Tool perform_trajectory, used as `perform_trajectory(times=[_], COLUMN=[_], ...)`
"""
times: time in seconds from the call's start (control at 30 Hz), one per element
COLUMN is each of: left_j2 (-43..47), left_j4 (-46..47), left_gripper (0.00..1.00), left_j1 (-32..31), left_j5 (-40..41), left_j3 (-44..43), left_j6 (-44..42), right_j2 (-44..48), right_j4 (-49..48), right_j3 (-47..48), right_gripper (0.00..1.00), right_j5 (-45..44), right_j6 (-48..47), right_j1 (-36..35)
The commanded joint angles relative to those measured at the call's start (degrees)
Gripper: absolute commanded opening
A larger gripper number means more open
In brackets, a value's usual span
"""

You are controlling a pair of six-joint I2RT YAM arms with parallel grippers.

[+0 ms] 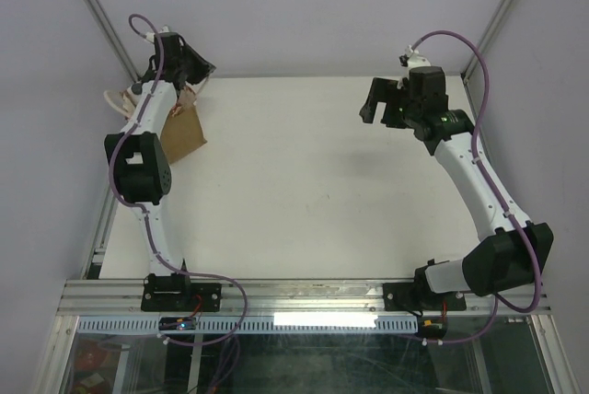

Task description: Take the personal care products out of the canvas bag

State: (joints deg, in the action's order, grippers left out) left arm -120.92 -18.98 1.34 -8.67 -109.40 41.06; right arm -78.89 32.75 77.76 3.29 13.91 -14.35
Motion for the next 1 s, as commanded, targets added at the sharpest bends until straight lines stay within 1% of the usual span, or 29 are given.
perform_trajectory(times=[0.0, 0.37, 0.63, 0.8, 0.97], left_j2=[8.78, 12.57, 17.00, 22.48, 27.21], left_j4=[5.45, 0.05, -5.41, -7.92, -12.58], left_gripper=[0.11, 0.09, 0.08, 0.07, 0.08], left_j1=[-6.05, -20.23, -30.04, -32.67, -34.44], left_j5=[-7.80, -11.72, -11.24, -10.05, -10.88], left_j3=[1.28, 6.88, 12.57, 19.28, 23.26], left_j6=[0.65, -1.17, -5.96, -8.30, -13.48], right_j2=[3.75, 8.70, 9.38, 8.19, 3.37], right_j4=[-2.28, -2.06, -2.26, -2.94, -3.75], right_j3=[-1.37, -5.54, -5.32, -4.15, -1.16], right_gripper=[1.00, 1.00, 1.00, 1.00, 1.00], right_j5=[1.95, 2.16, 2.28, 2.19, 5.17], right_j6=[1.36, 1.62, 0.15, 1.23, 2.90], right_j1=[-0.06, -0.13, -3.76, -5.54, -5.90])
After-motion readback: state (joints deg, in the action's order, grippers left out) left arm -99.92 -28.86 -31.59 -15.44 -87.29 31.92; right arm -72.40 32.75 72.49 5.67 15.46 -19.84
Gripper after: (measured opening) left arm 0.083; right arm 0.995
